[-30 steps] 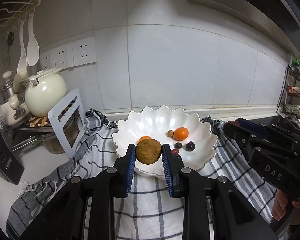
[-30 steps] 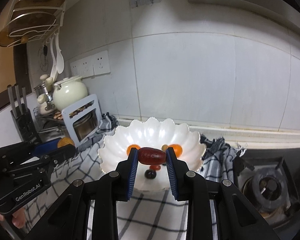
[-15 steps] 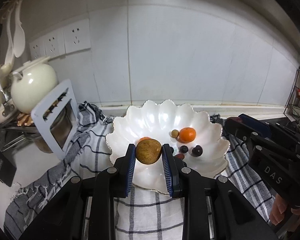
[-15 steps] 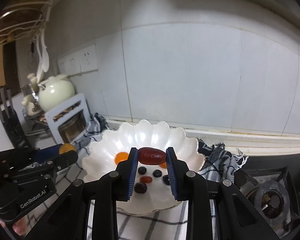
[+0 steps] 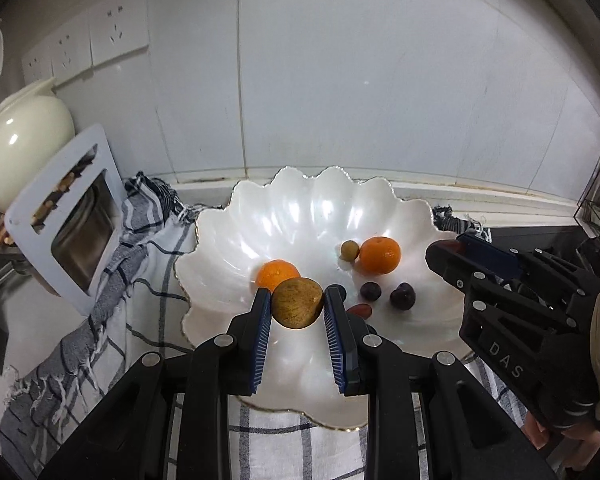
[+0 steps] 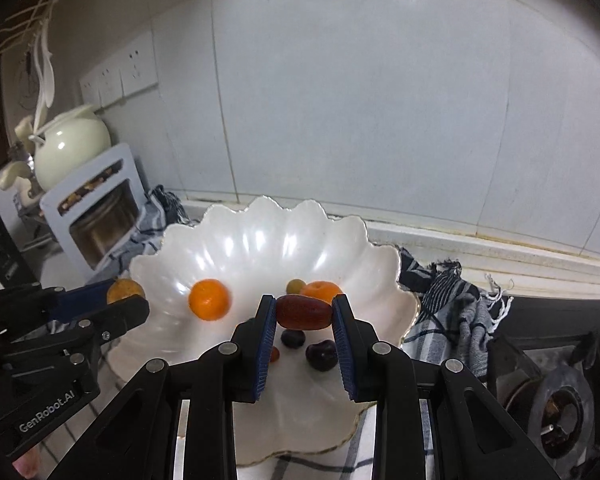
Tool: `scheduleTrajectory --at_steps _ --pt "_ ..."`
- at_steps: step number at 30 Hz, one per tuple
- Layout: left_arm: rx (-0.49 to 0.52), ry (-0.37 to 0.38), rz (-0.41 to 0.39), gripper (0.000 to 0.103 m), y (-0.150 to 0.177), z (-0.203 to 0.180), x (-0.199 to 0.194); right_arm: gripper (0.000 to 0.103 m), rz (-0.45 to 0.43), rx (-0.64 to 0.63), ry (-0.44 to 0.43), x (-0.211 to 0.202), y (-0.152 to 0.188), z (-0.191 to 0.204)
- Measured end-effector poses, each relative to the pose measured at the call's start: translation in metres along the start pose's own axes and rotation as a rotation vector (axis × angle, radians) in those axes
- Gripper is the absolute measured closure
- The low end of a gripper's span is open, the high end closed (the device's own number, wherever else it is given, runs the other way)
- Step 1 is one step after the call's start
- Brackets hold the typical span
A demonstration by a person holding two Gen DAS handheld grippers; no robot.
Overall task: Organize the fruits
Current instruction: 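Carry the red date and brown fruit over the white bowl with both grippers, then lower both fruits into the bowl and open both grippers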
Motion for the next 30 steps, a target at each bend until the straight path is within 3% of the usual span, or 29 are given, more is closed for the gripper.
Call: scheduleTrajectory --at_steps 13,15,17,22,24,30 --pt "-0.002 -0.020 0.092 0.074 0.005 0.005 0.032 0.073 0.086 0.023 0.027 0.030 0.003 -0.006" --pt "-0.004 -0.020 0.094 0.060 0.007 0.006 0.033 0.071 0.097 0.023 0.038 0.032 0.004 -0.006" --pt "-0.010 -0.025 0.090 0.053 0.007 0.007 0.032 0.057 0.118 0.035 0.054 0.033 0.006 -0.008" --pt "-0.030 -0.049 0.084 0.044 0.009 0.013 0.024 0.054 0.107 0.063 0.094 0.025 0.007 -0.013" --pt "-0.039 -0.063 0.081 0.033 0.008 0.016 0.019 0.045 0.100 0.077 0.100 0.019 0.007 -0.016" --pt "-0.057 -0.124 0.035 0.018 0.005 0.023 -0.011 0.033 0.060 0.085 0.122 -0.006 0.007 -0.023"
Point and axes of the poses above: each gripper's, at about its wrist camera, not at the fingertips, and x roughly the way its jaws point, z to its left, y to its underside, the point moved 7 cm from there along x, roughly the way its jaws point, and after that the axes turned 11 degrees about x, right-handed, at the moved point
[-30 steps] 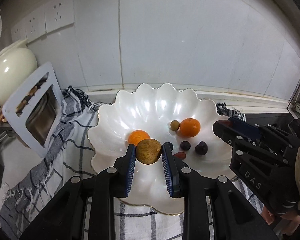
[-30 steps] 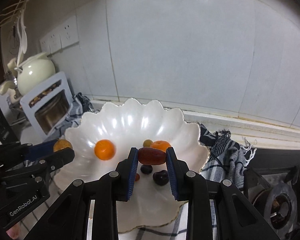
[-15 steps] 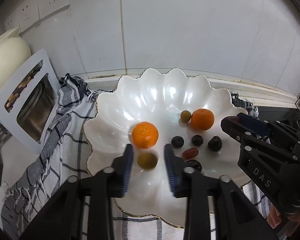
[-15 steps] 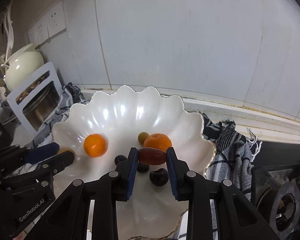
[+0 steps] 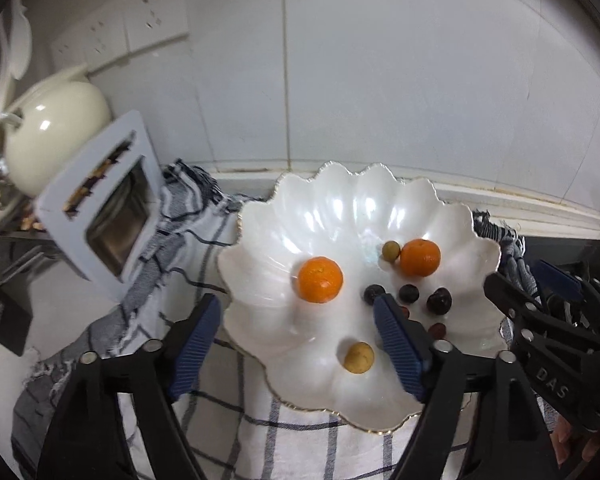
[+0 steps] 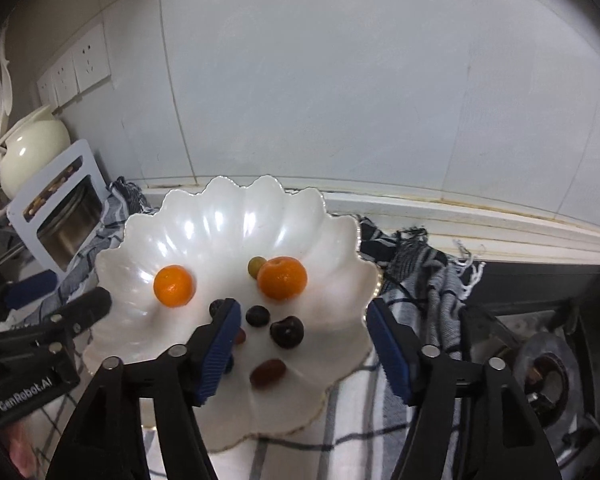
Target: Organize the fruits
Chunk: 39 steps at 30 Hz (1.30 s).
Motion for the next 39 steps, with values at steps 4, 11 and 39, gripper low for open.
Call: scheduleTrajectory --at_steps 4,11,39 --pt "-0.002 -0.049 -0.046 0.012 0.003 0.004 -0.026 0.026 -0.039 -0.005 0.001 -0.026 0.003 -0.005" --pt "0.013 -0.103 -0.136 0.007 0.023 0.000 -0.084 0.024 -0.136 -0.009 0.015 -0.090 0.016 -0.017" --pt "0.024 -0.140 -0.372 0.000 0.153 -0.049 -0.317 0.017 -0.337 -0.041 -0.064 -0.313 0.132 -0.052"
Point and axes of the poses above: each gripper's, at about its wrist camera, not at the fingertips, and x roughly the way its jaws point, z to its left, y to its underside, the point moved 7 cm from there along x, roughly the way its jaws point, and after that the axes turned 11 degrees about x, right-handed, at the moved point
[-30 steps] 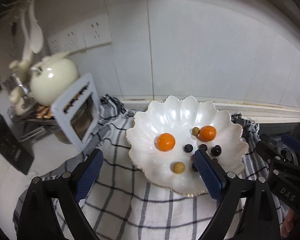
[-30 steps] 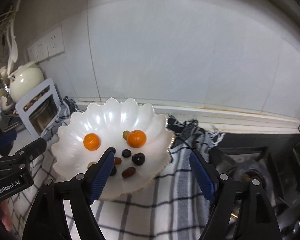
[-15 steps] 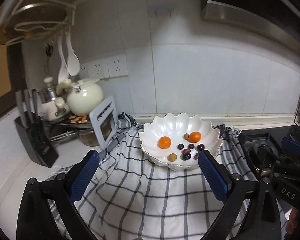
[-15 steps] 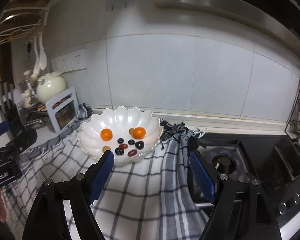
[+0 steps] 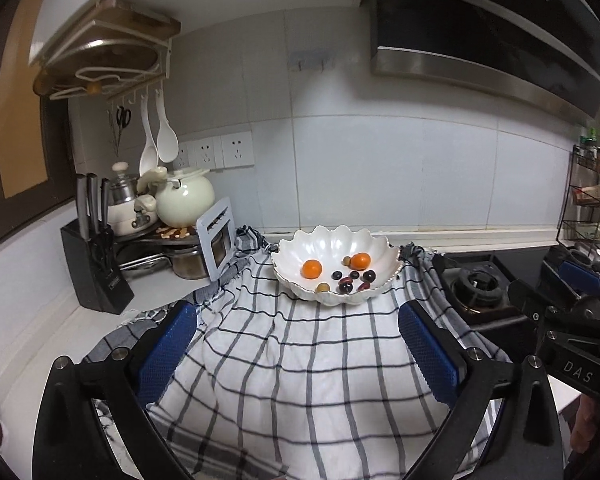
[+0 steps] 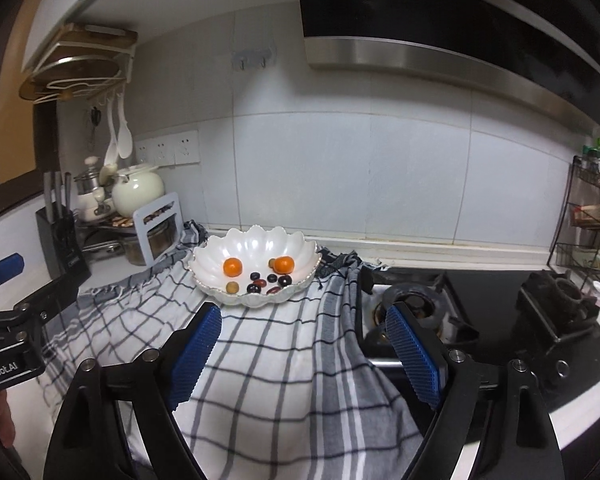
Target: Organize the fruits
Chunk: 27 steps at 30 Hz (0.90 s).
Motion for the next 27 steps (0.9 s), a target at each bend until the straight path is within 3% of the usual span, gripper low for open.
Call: scheduleTrajectory --at_steps 13,27 --pt "0.018 0.020 -0.033 0.000 0.019 -0.018 -0.066 0.017 -0.004 0.028 -0.005 -0.074 0.024 -0.011" --pt "0.019 0.020 -0.043 0.000 0.031 -0.025 -0.103 0.017 -0.005 0.027 -0.024 -0.113 0.040 -0.014"
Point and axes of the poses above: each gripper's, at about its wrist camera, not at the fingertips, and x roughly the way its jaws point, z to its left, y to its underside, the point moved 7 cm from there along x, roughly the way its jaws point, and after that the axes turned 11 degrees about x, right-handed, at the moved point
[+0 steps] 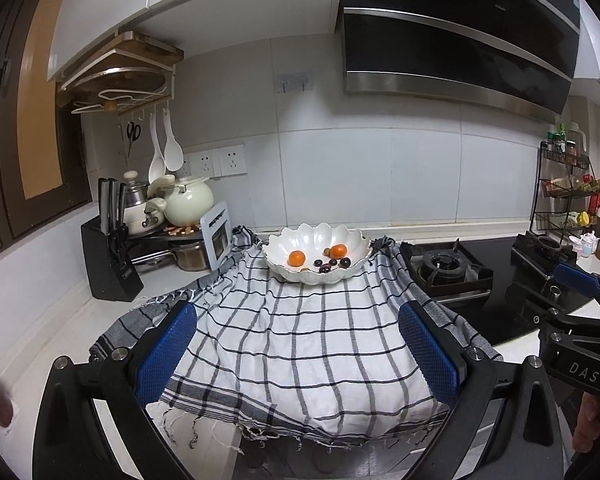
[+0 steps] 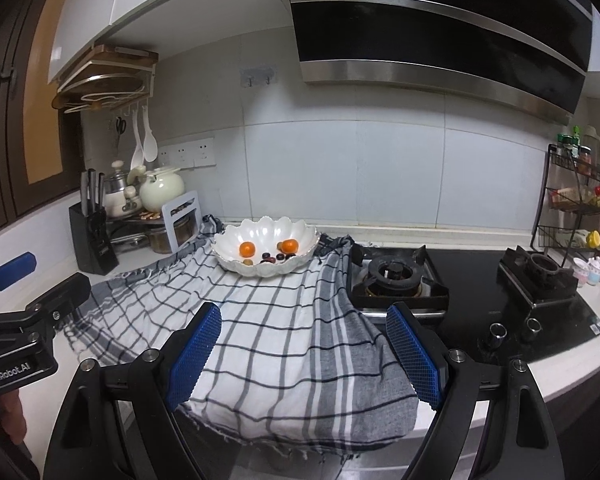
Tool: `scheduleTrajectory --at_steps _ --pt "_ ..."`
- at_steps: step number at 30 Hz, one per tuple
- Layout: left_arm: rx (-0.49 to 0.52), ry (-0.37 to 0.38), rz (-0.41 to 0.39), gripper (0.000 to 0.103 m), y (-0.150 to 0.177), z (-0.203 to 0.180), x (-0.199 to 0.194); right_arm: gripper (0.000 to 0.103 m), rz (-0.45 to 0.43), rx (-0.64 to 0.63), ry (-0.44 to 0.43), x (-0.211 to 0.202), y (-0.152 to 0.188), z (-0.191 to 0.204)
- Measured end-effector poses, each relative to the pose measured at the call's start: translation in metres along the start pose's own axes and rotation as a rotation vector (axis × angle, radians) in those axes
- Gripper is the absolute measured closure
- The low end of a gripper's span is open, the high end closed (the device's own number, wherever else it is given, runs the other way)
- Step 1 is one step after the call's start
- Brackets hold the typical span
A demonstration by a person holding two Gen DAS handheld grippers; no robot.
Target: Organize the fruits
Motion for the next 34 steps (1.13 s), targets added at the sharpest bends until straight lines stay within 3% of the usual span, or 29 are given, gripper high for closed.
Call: scheduleTrajectory --at_steps 34 --pt "-0.010 0.002 -0.015 0.000 0.001 0.000 -0.018 0.017 -0.013 -0.002 -0.006 -0.016 0.002 0.000"
Point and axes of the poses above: each gripper's, at about its wrist camera, not at the fingertips, and x roughly the way its jaws point, z to its left, y to its underside, the point moved 7 cm from there along x, roughly the way its jaws point, and after that the axes turned 11 degrees about x, right-handed, at the moved point
